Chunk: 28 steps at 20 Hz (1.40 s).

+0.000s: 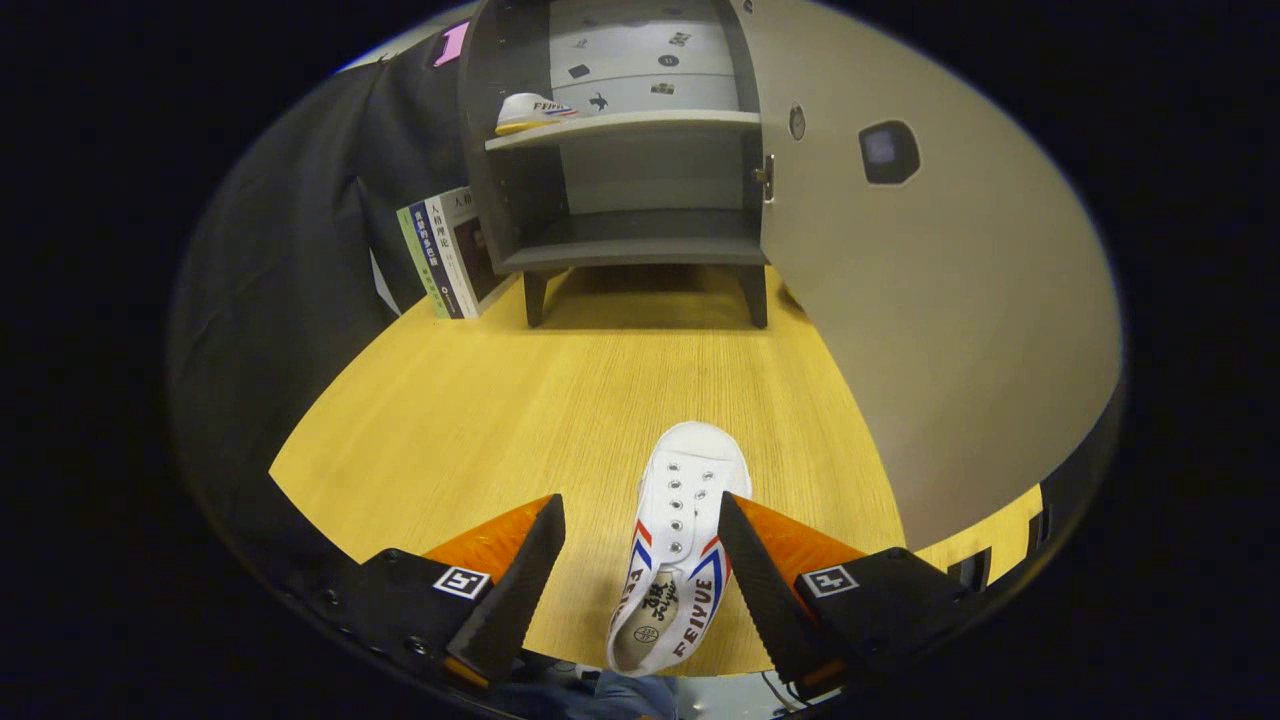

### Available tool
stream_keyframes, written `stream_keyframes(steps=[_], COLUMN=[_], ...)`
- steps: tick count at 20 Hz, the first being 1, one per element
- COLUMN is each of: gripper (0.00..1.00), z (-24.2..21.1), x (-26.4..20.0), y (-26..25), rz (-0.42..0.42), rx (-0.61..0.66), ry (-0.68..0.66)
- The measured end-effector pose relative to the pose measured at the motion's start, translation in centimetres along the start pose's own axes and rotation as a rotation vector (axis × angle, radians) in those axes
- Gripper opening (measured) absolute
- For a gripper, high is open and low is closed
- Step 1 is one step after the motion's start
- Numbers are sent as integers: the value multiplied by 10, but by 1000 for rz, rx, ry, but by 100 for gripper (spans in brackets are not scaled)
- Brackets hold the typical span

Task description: Open the shoe cabinet door, grab the shoes and put them into the shoe cabinet, then close the shoe cabinet door.

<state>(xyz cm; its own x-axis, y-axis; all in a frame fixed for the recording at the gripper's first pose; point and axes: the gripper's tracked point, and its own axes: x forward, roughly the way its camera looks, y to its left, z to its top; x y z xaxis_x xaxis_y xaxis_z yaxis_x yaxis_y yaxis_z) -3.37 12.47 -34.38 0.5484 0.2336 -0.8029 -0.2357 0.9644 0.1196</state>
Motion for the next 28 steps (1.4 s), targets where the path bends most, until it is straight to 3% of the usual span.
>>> stream_keyframes(steps=[9,13,15,18,19,21,22,24,28], gripper=[96,93,82,52,52,39,28,5,2], z=[-34,-40,-42,-44,-48,-45,-42,-45,-42], x=[35,44,45,48,49,48,49,51,52], y=[4,1,-11,-12,-13,-13,-11,1,-1], rz=[22,-5,-57,-59,-63,-64,-54,-24,-36], rx=[31,7,-15,-18,-51,-115,-115,2,-14], ry=[169,195,202,213,217,213,201,204,190])
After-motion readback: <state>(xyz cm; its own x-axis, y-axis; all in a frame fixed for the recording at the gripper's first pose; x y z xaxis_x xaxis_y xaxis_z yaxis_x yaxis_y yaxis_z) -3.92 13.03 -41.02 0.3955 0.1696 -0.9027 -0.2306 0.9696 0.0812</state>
